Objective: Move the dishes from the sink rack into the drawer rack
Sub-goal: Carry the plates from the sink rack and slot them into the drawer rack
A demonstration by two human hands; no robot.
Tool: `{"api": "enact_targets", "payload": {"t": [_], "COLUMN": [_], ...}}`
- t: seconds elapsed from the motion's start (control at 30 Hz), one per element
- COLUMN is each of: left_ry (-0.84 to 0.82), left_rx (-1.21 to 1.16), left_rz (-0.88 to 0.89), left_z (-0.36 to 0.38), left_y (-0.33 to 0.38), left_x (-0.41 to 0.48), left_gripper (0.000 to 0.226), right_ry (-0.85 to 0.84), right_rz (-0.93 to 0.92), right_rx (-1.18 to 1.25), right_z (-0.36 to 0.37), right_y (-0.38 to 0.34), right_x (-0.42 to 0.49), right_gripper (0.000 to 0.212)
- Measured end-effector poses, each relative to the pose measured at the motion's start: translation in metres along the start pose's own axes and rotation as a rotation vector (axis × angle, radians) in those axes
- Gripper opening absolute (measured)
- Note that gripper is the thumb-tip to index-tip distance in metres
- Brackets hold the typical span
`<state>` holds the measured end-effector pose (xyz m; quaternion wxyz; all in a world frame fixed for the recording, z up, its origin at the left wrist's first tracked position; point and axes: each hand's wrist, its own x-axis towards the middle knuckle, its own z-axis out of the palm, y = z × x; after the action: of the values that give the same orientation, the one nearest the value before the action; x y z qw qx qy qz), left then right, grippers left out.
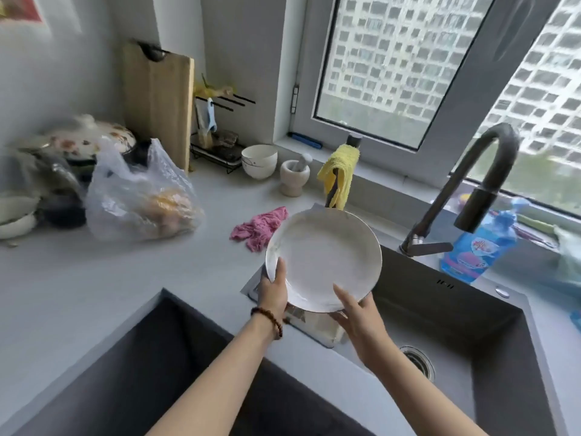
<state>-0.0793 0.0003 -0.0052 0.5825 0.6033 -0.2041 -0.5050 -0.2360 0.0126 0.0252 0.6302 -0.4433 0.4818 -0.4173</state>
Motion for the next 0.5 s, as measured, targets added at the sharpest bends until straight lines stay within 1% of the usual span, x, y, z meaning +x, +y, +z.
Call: {"api": "enact_targets", "payload": {"t": [0.07,0.1,0.17,0.23,0.27,0.33,0.43,0.5], "left_ry": [0.069,0.131,0.255,0.308,0.327,0.398,0.543,0.612], "left_rx": [-0.014,0.009,0.068,0.117,0.137,0.138,0.156,0.185], "left_rz": [0.052,0.082,0.11,0.135,0.133,0.121,0.09,0.078], "left_z": [-0.028,-0.045,-0.08,-0.118,-0.139,-0.184,-0.261,-0.313], "left_y": [0.003,0.005,0.003,-0.003,-0.008,-0.021,-0.044,-0.057], "left_x": [-0.046,-0.071,-0.128,-0.186,-0.214,-0.265,-0.338,-0.386], "left_gripper": [0.056,0.054,0.041,0.028,0.025,0.029,0.034,0.045], "right_ry": [-0.127,-0.173,-0.259,-0.357,-0.397,-0.464,-0.698,-0.828], "right_rz": [0.002,0.017,0.06,0.122,0.152,0.169,0.239,0.279], "right_rx": [-0.036,-0.03,-0.016,-0.033,-0.066,-0.152,-0.224,-0.243], "right_z": [0.006,0.01,0.016,0.027,0.036,0.059,0.107,0.143], "right_y": [-0.004,-0.007,-0.009,-0.011,-0.011,-0.007,0.015,0.04], "right_x": [-0.034,-0.052,-0.09,-0.135,-0.158,-0.203,-0.268,-0.307], "right_gripper": [0.05,0.048,0.045,0.042,0.035,0.023,0.023,0.03]}}
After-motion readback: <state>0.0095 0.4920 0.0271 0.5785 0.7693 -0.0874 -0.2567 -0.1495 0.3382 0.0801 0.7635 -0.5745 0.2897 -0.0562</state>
